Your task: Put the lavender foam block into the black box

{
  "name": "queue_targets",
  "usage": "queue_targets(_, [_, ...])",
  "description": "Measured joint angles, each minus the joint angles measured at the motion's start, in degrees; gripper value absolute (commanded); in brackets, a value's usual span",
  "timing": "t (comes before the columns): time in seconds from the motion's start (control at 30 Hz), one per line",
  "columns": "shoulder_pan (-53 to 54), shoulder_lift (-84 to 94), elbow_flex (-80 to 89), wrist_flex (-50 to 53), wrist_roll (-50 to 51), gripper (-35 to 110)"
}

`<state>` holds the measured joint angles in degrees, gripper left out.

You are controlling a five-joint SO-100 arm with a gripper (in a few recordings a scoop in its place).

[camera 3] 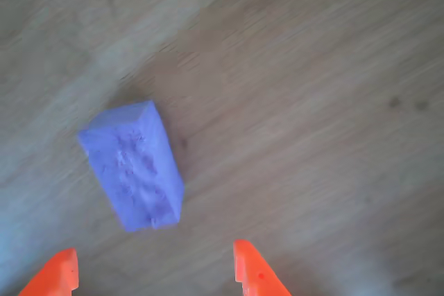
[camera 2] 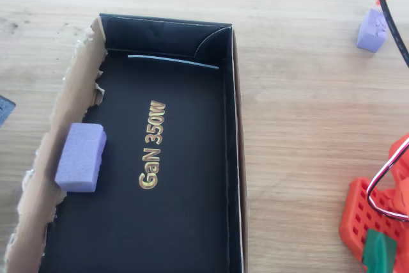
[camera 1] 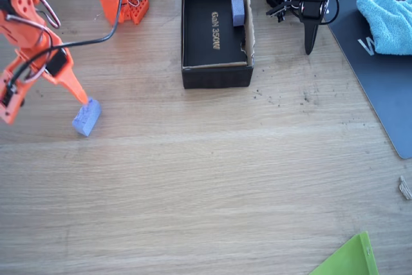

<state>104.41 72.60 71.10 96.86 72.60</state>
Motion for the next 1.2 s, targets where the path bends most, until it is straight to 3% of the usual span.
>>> queue_targets(0.93, [-2.20,-8.26,0.09,-7.03,0.44,30])
queue_targets(1.2, [-2.11,-10.37,0.09,-9.14,-0.26,22])
